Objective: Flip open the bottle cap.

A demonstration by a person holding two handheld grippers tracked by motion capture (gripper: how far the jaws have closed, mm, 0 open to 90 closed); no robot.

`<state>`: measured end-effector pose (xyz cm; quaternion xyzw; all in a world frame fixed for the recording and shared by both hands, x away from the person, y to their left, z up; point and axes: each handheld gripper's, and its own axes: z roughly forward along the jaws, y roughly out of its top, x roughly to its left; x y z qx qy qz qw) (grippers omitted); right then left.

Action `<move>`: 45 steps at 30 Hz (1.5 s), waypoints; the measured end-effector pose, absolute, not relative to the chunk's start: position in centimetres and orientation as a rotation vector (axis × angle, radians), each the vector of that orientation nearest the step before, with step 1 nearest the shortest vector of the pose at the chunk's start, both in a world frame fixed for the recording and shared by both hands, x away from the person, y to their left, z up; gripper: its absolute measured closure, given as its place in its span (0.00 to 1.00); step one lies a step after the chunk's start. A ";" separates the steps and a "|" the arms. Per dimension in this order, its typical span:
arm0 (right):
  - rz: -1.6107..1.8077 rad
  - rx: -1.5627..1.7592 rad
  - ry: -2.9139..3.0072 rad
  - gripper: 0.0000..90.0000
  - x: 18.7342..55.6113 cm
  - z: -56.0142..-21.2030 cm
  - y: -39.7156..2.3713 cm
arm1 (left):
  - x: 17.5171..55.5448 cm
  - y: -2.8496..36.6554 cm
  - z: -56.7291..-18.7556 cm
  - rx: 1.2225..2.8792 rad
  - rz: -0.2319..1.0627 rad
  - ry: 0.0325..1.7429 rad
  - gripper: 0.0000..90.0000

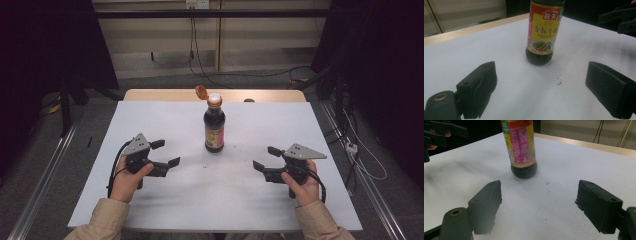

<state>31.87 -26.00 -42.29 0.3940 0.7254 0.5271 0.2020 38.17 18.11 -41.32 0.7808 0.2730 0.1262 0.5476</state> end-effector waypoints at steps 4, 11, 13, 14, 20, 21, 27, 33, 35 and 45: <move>1.463 1.100 2.027 0.22 31.6 -42.5 -26.3 | 37.9 18.4 -41.5 1.855 0.297 0.639 0.11; 1.471 1.105 2.024 0.22 31.2 -42.7 -26.7 | 37.6 19.2 -41.8 1.858 0.304 0.650 0.11; 1.470 1.100 2.028 0.22 31.1 -42.8 -26.8 | 37.4 19.4 -41.8 1.858 0.302 0.649 0.11; 1.469 1.101 2.029 0.22 31.1 -42.8 -26.8 | 37.4 19.4 -41.8 1.858 0.304 0.649 0.11; 1.467 1.097 2.027 0.22 30.7 -43.0 -27.2 | 37.1 19.8 -41.9 1.862 0.306 0.651 0.11; 1.471 1.097 2.029 0.22 30.6 -43.1 -27.2 | 37.1 19.9 -41.9 1.858 0.303 0.649 0.11; 1.472 1.102 2.026 0.22 30.3 -43.2 -27.6 | 36.7 20.3 -42.0 1.864 0.304 0.653 0.11; 1.470 1.105 2.017 0.22 30.0 -43.3 -28.1 | 36.4 20.9 -42.1 1.865 0.309 0.659 0.11; 1.467 1.107 2.016 0.22 29.9 -43.4 -28.3 | 36.3 21.1 -42.2 1.869 0.311 0.660 0.11; 1.453 1.118 2.001 0.22 29.2 -43.7 -29.4 | 36.0 21.8 -42.4 1.871 0.318 0.669 0.11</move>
